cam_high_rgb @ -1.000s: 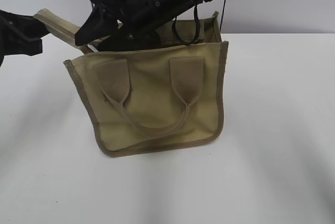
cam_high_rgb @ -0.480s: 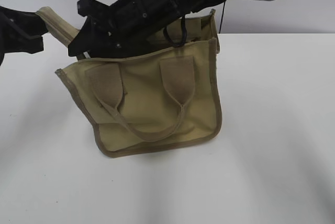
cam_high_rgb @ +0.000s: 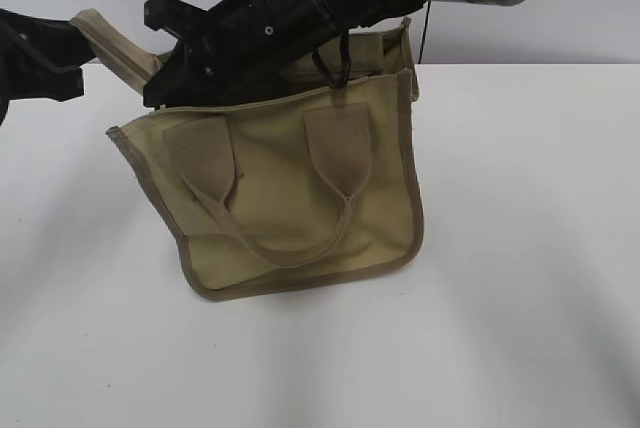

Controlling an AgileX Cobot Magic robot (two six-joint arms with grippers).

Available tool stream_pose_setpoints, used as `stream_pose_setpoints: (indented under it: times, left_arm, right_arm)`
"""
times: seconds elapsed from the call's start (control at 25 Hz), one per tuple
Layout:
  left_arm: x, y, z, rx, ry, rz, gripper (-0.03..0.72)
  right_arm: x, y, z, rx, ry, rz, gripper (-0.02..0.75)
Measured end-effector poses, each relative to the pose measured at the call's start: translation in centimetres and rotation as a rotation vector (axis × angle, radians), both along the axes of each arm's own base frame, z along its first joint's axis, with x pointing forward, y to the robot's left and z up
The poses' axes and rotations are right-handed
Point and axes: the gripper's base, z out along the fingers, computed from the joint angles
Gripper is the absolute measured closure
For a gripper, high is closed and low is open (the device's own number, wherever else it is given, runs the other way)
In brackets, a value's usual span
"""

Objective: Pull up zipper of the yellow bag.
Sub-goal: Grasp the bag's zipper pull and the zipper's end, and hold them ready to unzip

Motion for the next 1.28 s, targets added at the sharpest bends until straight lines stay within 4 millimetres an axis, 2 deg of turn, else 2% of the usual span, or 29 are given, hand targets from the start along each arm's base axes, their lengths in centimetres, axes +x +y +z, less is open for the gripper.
stream_pose_setpoints:
  times: [0.4,0.72,0.96,1.16,1.28]
  left_arm:
    - [0.0,0.1,-0.1,0.011,0.011,0.009,0.682]
    - [0.3,1.2,-0.3,0.030,0.026,0.056,0.682]
    - [0.4,2.0,-0.3,0.041,0.017,0.068,0.682]
    - [0.3,2.0,-0.4,0.046,0.018,0.066,0.682]
    - [0.3,2.1,-0.4,0.047,0.020,0.070,0.682]
  right_arm:
    - [0.0,-0.5,0.0,-0.006,0.032,0.025,0.681]
    - [0.3,-2.3,2.3,-0.002,0.010,0.018,0.681]
    - [0.4,-3.0,2.3,-0.003,0.047,0.017,0.681]
    - [0.3,-3.5,2.0,-0.075,0.055,0.019,0.685]
    - [0.6,-4.6,2.5,-0.119,0.036,0.008,0.685]
